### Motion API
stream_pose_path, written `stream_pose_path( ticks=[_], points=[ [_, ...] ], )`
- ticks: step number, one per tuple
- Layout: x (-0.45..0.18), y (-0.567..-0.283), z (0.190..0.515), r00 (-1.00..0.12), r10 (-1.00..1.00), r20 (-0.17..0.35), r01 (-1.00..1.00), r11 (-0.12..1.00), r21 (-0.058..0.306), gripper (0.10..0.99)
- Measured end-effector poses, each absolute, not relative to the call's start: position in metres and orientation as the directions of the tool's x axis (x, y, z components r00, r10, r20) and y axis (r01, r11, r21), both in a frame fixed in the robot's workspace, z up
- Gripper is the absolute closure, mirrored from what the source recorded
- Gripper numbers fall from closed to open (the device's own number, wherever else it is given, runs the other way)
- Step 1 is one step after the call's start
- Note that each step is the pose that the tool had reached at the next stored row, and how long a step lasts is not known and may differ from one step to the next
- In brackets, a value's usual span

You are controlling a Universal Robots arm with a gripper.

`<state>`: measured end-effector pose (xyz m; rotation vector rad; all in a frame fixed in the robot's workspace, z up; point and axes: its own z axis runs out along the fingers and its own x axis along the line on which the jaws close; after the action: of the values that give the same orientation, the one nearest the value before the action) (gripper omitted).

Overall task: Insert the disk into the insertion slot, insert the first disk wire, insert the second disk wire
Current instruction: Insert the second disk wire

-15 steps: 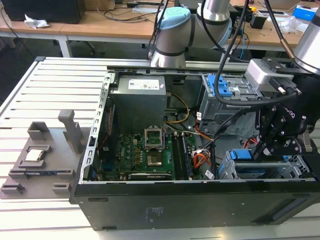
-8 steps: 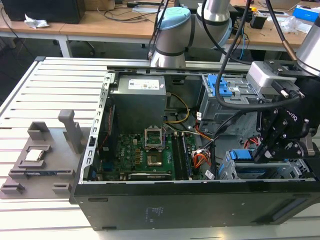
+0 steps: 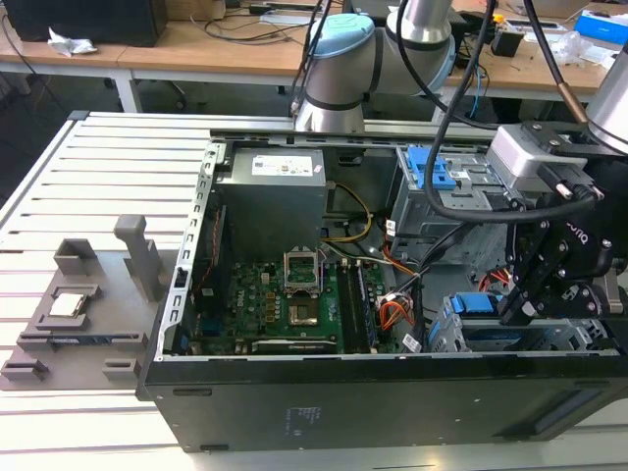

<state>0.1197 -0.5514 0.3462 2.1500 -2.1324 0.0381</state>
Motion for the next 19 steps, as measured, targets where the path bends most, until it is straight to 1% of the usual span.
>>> stream_pose_path(
  ticks=[6, 19],
  points=[
    [0.1197, -0.5514, 0.3525, 0.011, -0.995, 0.097, -0.998, -0.005, 0.063, 0.937],
    [0.1216, -0.5508, 0.3529, 0.011, -0.996, 0.092, -0.998, -0.005, 0.062, 0.937]
  ],
)
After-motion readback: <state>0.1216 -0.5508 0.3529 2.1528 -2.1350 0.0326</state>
